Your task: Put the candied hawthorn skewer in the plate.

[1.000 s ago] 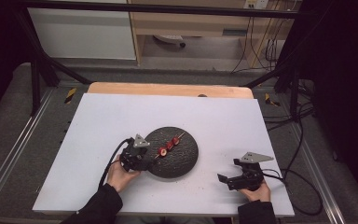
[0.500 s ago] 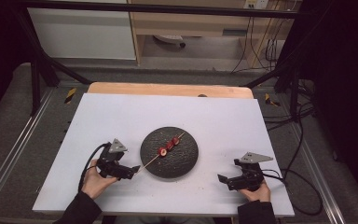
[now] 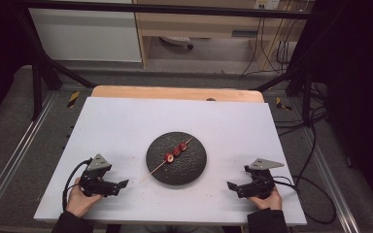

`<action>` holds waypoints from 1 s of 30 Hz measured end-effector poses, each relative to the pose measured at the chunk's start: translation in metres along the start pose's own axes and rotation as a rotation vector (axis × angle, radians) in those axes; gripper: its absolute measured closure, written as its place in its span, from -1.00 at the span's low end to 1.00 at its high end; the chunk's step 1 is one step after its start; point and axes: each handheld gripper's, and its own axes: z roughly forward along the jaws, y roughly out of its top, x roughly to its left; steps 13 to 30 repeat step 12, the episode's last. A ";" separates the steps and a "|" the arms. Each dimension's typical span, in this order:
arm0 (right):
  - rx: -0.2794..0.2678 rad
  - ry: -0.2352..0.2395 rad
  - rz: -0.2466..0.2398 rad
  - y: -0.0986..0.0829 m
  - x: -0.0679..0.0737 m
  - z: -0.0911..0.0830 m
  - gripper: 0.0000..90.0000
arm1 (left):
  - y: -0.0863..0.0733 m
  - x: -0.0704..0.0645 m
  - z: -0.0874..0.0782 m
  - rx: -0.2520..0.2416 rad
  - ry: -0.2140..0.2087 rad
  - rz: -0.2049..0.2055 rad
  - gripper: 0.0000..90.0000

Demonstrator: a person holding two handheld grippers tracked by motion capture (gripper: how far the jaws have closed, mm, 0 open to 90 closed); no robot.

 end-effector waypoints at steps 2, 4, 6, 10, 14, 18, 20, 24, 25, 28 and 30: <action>0.004 -0.001 0.003 0.000 0.000 0.000 -0.99 | -0.005 0.003 0.000 -0.001 0.002 -0.002 -0.80; 0.010 0.001 -0.001 0.000 0.000 0.001 -0.99 | -0.009 0.006 -0.001 -0.004 0.000 -0.005 -0.80; 0.013 0.001 0.000 0.000 0.000 0.001 -0.99 | -0.011 0.008 -0.002 -0.012 -0.003 -0.012 -0.80; 0.018 0.003 0.000 0.000 0.000 0.001 -0.99 | -0.013 0.012 -0.007 -0.029 0.005 -0.015 -0.80; 0.019 0.004 -0.001 0.000 0.000 0.001 -0.99 | -0.014 0.014 -0.009 -0.034 0.010 -0.022 -0.80; 0.019 0.004 -0.001 0.000 0.000 0.001 -0.99 | -0.014 0.014 -0.009 -0.034 0.010 -0.022 -0.80; 0.019 0.004 -0.001 0.000 0.000 0.001 -0.99 | -0.014 0.014 -0.009 -0.034 0.010 -0.022 -0.80; 0.019 0.004 -0.001 0.000 0.000 0.001 -0.99 | -0.014 0.014 -0.009 -0.034 0.010 -0.022 -0.80; 0.019 0.004 -0.001 0.000 0.000 0.001 -0.99 | -0.014 0.014 -0.009 -0.034 0.010 -0.022 -0.80; 0.019 0.004 -0.001 0.000 0.000 0.001 -0.99 | -0.014 0.014 -0.009 -0.034 0.010 -0.022 -0.80; 0.019 0.004 -0.001 0.000 0.000 0.001 -0.99 | -0.014 0.014 -0.009 -0.034 0.010 -0.022 -0.80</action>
